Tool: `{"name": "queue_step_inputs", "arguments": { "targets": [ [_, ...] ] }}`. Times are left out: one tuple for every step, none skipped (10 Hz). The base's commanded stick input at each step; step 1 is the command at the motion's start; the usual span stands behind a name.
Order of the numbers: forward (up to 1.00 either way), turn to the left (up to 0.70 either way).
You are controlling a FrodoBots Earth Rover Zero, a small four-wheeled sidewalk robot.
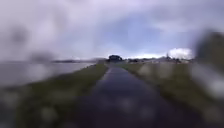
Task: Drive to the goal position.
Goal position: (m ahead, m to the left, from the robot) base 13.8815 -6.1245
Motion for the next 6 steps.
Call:
{"name": "queue_step_inputs", "arguments": {
  "targets": [
    [0.70, 0.00],
    [0.70, 0.00],
    [0.70, 0.00],
    [0.70, 0.00],
    [0.70, 0.00],
    [0.70, 0.00]
  ]
}}
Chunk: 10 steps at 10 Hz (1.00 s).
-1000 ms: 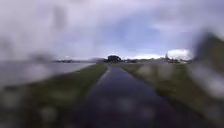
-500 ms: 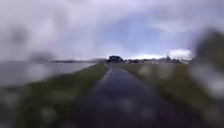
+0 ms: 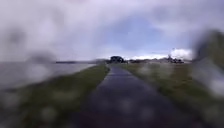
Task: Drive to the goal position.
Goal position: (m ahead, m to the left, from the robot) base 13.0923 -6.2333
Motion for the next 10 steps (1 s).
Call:
{"name": "queue_step_inputs", "arguments": {
  "targets": [
    [0.70, 0.00],
    [0.70, 0.00],
    [0.70, 0.00],
    [0.70, 0.00],
    [0.70, 0.00],
    [0.70, 0.00],
    [0.70, -0.35],
    [0.70, -0.35],
    [0.70, -0.22],
    [0.70, -0.13]
  ]
}}
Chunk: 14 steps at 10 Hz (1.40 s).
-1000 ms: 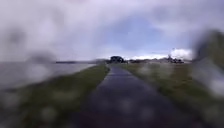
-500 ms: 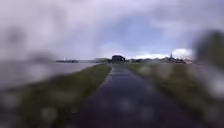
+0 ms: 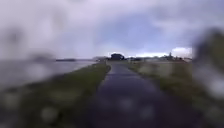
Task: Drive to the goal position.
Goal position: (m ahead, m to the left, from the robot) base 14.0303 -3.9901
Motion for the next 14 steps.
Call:
{"name": "queue_step_inputs", "arguments": {
  "targets": [
    [0.70, -0.04],
    [0.70, -0.02],
    [0.70, -0.01],
    [0.70, 0.00],
    [0.70, 0.00],
    [0.70, 0.00],
    [0.70, 0.00],
    [0.70, 0.00],
    [0.70, 0.00],
    [0.70, 0.00],
    [0.70, -0.08],
    [0.70, -0.18],
    [0.70, -0.29],
    [0.70, -0.35]
  ]
}}
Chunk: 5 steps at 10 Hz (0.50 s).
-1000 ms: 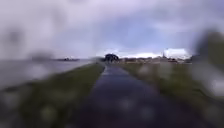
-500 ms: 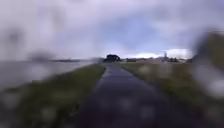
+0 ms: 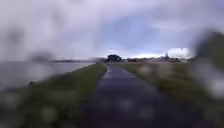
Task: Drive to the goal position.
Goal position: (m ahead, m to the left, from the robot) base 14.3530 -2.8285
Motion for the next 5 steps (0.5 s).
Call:
{"name": "queue_step_inputs", "arguments": {
  "targets": [
    [0.70, -0.35],
    [0.70, 0.00],
    [0.70, 0.00],
    [0.70, 0.00],
    [0.70, 0.00]
  ]
}}
